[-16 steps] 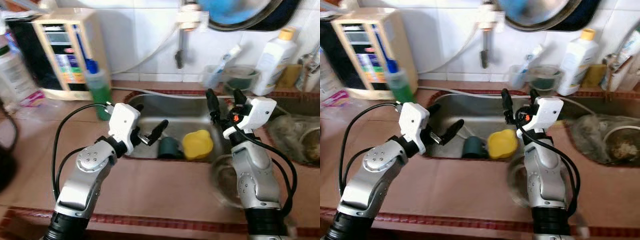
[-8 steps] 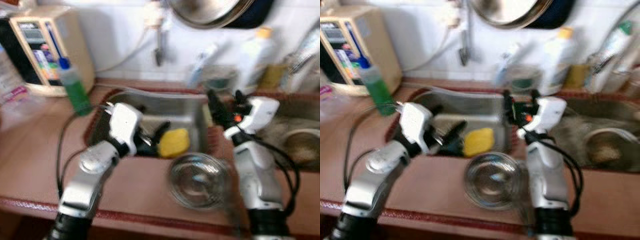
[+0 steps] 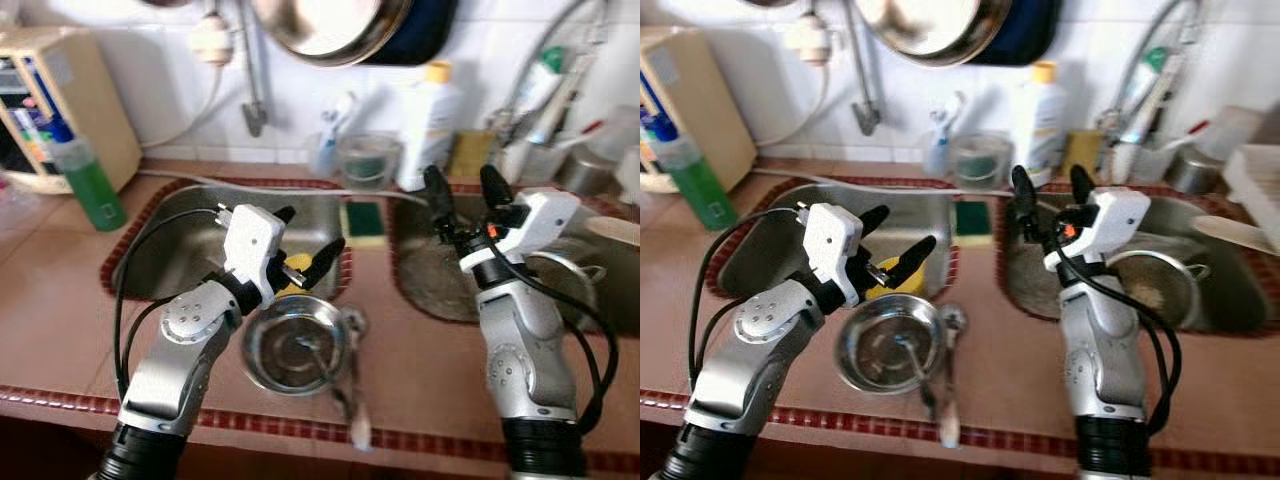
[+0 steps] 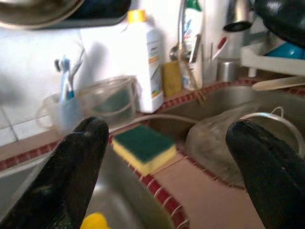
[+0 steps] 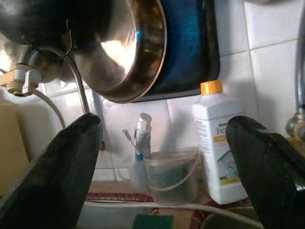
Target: Kitchen organization
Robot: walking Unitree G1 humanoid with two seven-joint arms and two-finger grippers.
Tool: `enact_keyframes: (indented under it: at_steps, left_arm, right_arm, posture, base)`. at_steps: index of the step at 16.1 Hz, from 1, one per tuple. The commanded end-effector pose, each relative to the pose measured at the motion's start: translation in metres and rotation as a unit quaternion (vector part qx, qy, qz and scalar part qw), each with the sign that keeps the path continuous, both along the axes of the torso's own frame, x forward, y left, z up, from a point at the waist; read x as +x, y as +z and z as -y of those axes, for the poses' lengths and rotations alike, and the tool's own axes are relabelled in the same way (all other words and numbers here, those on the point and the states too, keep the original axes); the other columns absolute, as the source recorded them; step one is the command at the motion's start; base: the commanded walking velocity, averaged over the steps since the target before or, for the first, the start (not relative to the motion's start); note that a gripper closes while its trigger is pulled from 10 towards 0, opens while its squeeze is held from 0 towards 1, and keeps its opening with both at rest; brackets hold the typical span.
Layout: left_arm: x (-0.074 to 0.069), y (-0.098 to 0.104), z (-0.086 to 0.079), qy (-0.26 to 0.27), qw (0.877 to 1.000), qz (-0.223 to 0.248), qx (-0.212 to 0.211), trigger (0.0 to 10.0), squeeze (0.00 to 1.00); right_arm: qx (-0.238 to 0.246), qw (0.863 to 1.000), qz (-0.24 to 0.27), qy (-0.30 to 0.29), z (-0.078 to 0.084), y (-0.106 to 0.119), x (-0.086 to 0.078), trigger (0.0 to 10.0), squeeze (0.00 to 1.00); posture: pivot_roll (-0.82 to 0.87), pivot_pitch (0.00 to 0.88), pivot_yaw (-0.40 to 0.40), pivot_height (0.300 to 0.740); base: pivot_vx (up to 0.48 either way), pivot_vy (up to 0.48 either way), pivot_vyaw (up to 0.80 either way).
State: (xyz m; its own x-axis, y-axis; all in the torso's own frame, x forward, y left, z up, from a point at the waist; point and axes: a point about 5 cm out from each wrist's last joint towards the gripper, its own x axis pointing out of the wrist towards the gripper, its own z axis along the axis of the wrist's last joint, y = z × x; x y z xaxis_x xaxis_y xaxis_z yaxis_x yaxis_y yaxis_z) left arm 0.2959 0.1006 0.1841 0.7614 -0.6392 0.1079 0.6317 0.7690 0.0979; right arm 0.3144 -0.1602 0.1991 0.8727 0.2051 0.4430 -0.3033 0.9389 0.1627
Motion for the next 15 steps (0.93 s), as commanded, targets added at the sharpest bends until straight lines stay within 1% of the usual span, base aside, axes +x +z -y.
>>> enact_keyframes:
  at_steps: [1,4,5,8,10,15]
  left_arm:
    - [-0.001,0.002,-0.006,0.010,1.000,0.000,0.011,10.0,0.00]
    - [-0.006,-0.008,-0.010,0.025,0.999,-0.029,0.008,10.0,0.00]
    - [-0.012,-0.017,-0.012,0.029,0.999,-0.042,0.011,10.0,0.00]
    - [-0.022,-0.027,-0.015,0.032,0.997,-0.062,0.013,10.0,0.00]
    - [-0.027,-0.030,-0.017,0.028,0.997,-0.071,0.017,10.0,0.00]
    - [-0.027,-0.027,-0.018,0.018,0.997,-0.074,0.015,10.0,0.00]
  right_arm:
    - [-0.001,1.000,0.005,0.019,-0.009,0.002,-0.001,10.0,0.00]
    - [-0.029,0.999,-0.017,0.021,-0.008,-0.014,-0.009,10.0,0.00]
    - [-0.033,0.999,-0.034,0.021,-0.006,-0.025,-0.016,10.0,0.00]
    - [-0.035,0.998,-0.052,0.022,-0.009,-0.036,-0.026,10.0,0.00]
    - [-0.038,0.997,-0.059,0.025,-0.014,-0.040,-0.031,10.0,0.00]
    - [-0.044,0.997,-0.060,0.025,-0.014,-0.039,-0.029,10.0,0.00]
  posture:
    - [-0.11,0.000,0.033,0.740]
    - [-0.11,0.015,0.032,0.740]
    - [-0.11,0.027,0.031,0.740]
    - [-0.11,0.036,0.033,0.740]
    - [-0.11,0.043,0.036,0.740]
    - [-0.11,0.047,0.037,0.740]
  base:
    - [0.000,0.000,0.00]
    - [0.000,0.000,0.00]
    - [0.000,0.000,0.00]
    - [0.000,0.000,0.00]
    - [0.000,0.000,0.00]
    - [0.000,0.000,0.00]
